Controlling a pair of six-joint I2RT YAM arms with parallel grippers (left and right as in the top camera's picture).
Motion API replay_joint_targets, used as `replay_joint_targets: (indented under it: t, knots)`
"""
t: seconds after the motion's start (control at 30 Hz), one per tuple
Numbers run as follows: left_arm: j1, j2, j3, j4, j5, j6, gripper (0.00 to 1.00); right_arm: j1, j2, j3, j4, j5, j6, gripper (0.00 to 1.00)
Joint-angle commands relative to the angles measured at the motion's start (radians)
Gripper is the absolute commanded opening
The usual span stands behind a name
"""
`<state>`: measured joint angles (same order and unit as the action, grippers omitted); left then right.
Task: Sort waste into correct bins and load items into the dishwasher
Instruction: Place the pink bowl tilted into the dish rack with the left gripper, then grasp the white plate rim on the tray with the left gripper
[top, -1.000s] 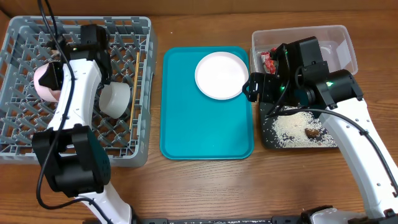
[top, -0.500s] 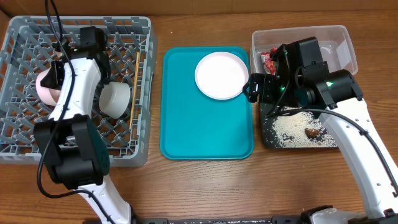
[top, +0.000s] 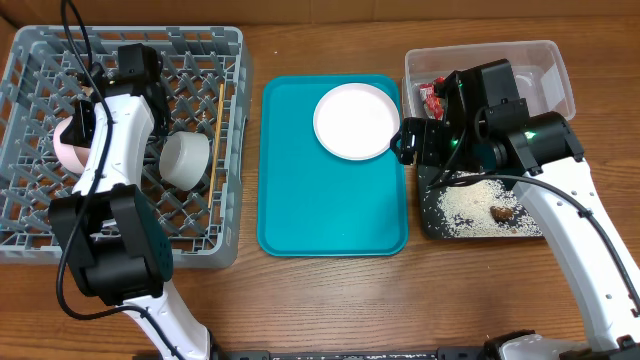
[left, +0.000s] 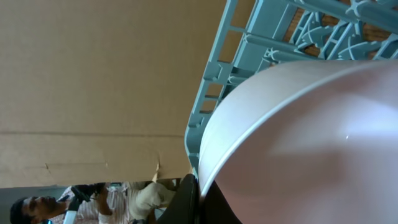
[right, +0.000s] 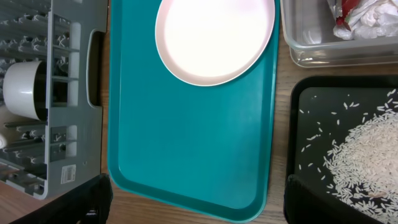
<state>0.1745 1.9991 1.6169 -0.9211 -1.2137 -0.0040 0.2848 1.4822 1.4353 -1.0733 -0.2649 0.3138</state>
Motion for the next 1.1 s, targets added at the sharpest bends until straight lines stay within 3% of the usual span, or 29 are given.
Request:
replay_joint_targets:
  t: [0.0, 0.43, 0.6, 0.87, 1.07]
  knots:
    - [0.000, 0.008, -0.050, 0.003, 0.036, -0.011, 0.04, 0.002, 0.000, 0.011, 0.006, 0.002, -0.007, 0.89]
    - [-0.099, 0.008, -0.058, 0.005, -0.012, 0.017, 0.06, 0.002, 0.000, 0.011, 0.013, 0.002, -0.007, 0.89]
    - [-0.153, 0.008, -0.057, -0.013, -0.028, 0.028, 0.34, 0.002, 0.000, 0.011, 0.017, 0.002, -0.007, 0.89]
    - [-0.272, -0.044, -0.042, -0.073, 0.037, -0.026, 0.54, 0.002, 0.000, 0.011, 0.016, 0.002, -0.006, 0.89]
    - [-0.326, -0.140, 0.066, -0.147, 0.356, -0.026, 0.63, 0.002, 0.000, 0.011, 0.016, 0.002, -0.007, 0.89]
